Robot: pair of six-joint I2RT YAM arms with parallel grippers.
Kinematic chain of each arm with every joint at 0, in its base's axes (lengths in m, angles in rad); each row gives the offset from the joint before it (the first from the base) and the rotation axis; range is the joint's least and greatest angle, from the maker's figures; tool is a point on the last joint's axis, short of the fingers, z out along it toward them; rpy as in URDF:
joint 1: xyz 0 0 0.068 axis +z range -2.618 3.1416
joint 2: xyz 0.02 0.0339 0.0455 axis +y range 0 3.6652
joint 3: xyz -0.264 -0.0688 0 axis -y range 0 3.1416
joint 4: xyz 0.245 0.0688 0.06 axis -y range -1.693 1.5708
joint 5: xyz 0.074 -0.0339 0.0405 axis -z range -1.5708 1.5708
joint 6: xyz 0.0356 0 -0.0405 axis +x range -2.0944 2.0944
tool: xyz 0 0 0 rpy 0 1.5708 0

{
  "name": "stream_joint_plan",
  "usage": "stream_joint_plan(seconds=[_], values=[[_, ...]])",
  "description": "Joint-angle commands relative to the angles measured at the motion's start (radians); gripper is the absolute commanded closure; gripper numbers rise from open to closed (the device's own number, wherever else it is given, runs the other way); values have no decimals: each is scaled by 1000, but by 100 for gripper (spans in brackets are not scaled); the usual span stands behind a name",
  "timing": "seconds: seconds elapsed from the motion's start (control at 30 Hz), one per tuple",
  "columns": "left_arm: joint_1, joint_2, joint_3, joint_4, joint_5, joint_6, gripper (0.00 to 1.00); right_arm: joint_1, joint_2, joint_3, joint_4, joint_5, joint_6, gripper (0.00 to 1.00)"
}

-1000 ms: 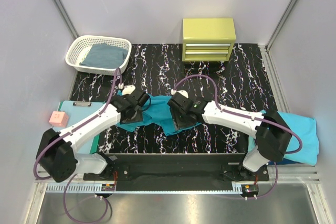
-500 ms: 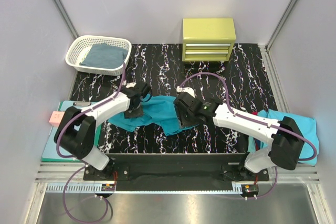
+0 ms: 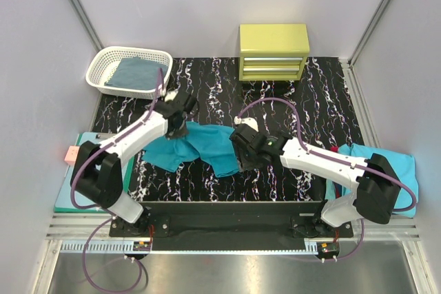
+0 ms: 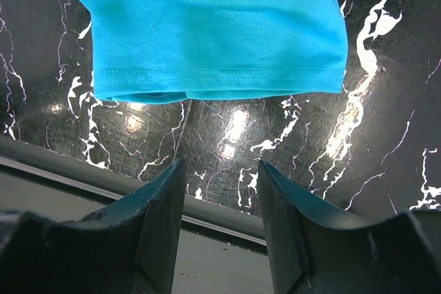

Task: Fold and stack the t-shirts
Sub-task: Flatten the tshirt out

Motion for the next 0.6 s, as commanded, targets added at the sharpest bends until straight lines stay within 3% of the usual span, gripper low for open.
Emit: stream_joint_plan(seconds=[0.0, 0.13, 0.4, 0.5, 0.53, 0.57], values=[[1, -21, 237, 6, -62, 63, 100, 7, -19, 9, -2, 27, -21, 47], [3, 85, 423, -4, -70, 103, 100, 5, -18, 19, 0, 27, -29, 47], [10, 454, 710, -12, 4, 175, 99, 5, -49, -9, -28, 27, -19, 47], [13, 534, 756, -14, -2, 182, 64, 4, -65, -27, -40, 22, -13, 47], [12, 532, 738, -14, -21, 175, 39, 4, -70, -32, -43, 22, -7, 47], [9, 492, 715, -5, -31, 163, 29, 5, -79, -37, -49, 22, -6, 47]])
